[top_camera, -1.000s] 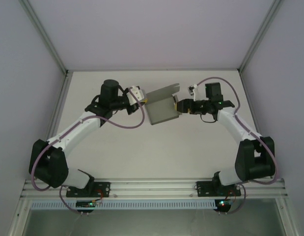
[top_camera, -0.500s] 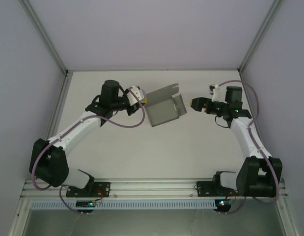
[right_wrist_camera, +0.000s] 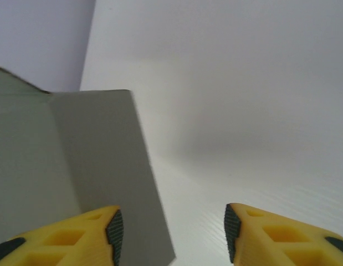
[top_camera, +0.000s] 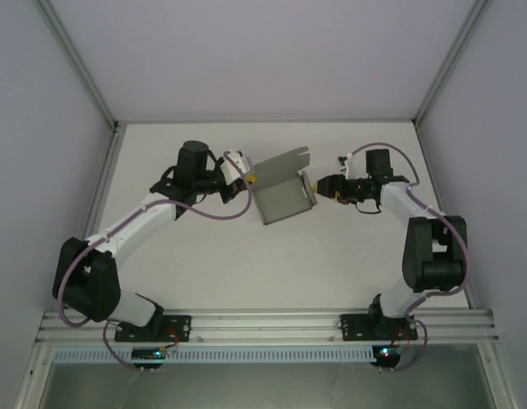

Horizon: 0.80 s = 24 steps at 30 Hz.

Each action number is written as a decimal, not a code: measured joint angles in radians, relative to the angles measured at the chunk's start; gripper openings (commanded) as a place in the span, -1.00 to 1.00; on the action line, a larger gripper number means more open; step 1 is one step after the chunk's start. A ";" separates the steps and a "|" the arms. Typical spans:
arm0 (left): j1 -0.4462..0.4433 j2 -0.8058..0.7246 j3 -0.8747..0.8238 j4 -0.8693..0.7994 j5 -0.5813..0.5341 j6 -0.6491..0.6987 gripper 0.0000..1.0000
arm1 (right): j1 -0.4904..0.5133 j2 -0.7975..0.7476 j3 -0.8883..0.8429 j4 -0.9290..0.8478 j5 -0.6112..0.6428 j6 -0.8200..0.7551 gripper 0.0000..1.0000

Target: Assemble paper box

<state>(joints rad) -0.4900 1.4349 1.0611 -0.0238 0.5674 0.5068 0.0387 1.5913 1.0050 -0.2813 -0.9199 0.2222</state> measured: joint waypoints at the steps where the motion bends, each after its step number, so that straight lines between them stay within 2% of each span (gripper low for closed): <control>1: 0.000 0.003 0.000 -0.001 0.000 0.000 -1.00 | 0.002 0.000 0.000 0.013 -0.015 0.007 -0.01; 8: 0.000 0.027 0.000 -0.002 -0.001 -0.004 -1.00 | 0.028 0.002 -0.008 0.099 -0.105 0.033 -0.10; 14: 0.000 0.030 0.000 -0.004 -0.004 -0.008 -1.00 | 0.083 0.026 -0.009 0.096 -0.114 0.010 -0.16; 17: 0.000 0.030 -0.002 -0.015 -0.005 -0.011 -1.00 | 0.115 0.061 0.024 0.029 -0.046 -0.041 -0.11; 24: 0.008 0.061 -0.006 -0.058 -0.008 -0.029 -1.00 | 0.230 0.107 0.066 -0.027 0.239 -0.106 -0.22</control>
<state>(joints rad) -0.4824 1.4956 1.0550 -0.0814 0.5598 0.4782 0.2691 1.6985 1.0706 -0.3084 -0.6811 0.1158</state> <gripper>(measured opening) 0.060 0.390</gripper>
